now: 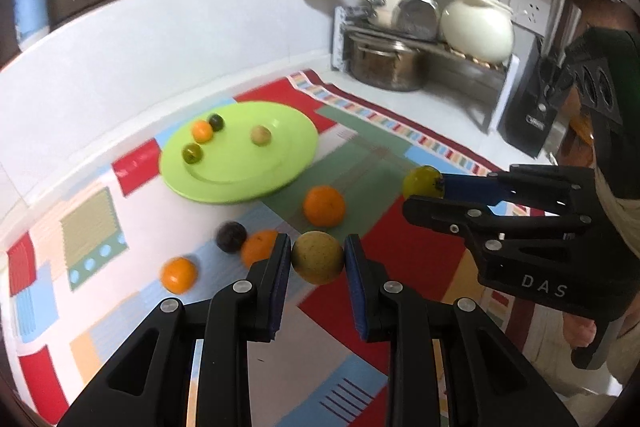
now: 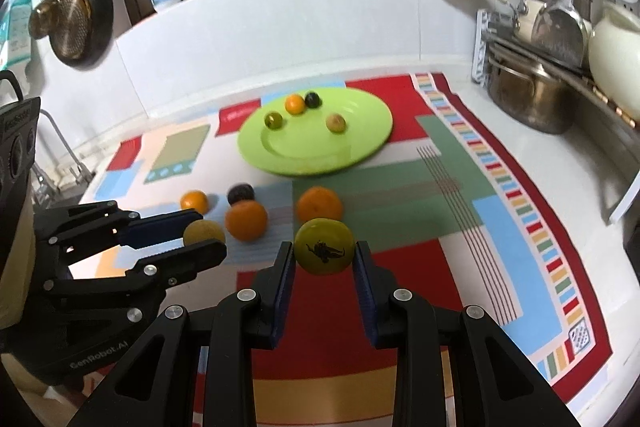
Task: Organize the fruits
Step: 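Carry the yellow-brown fruit in the left tool while the right tool carries the yellow-green fruit over the plate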
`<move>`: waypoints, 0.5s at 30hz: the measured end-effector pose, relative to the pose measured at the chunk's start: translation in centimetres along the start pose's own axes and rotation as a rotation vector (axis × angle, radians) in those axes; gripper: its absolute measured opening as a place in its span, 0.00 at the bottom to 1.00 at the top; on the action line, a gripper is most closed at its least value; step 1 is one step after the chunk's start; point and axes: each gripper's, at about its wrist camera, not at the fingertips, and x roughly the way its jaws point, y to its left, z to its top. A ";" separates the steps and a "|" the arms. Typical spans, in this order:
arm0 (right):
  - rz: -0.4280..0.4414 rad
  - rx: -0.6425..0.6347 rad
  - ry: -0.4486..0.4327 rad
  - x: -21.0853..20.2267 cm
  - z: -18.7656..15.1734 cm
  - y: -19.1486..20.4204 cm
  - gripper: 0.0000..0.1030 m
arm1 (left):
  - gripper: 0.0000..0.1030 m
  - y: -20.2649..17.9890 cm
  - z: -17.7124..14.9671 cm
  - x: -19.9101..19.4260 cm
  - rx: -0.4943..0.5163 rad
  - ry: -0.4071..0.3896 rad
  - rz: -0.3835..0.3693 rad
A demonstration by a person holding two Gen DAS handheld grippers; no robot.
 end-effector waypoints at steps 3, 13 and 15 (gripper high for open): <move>0.007 -0.003 -0.022 -0.3 0.9 0.5 0.30 | 0.27 0.5 0.8 -0.4 0.004 -0.020 0.023; 0.015 -0.021 -0.078 -0.4 4.5 1.8 0.30 | 0.27 2.5 4.0 -1.0 0.040 -0.085 0.061; 0.013 -0.023 -0.094 -0.5 5.5 1.9 0.30 | 0.27 2.9 4.7 -1.1 0.052 -0.098 0.067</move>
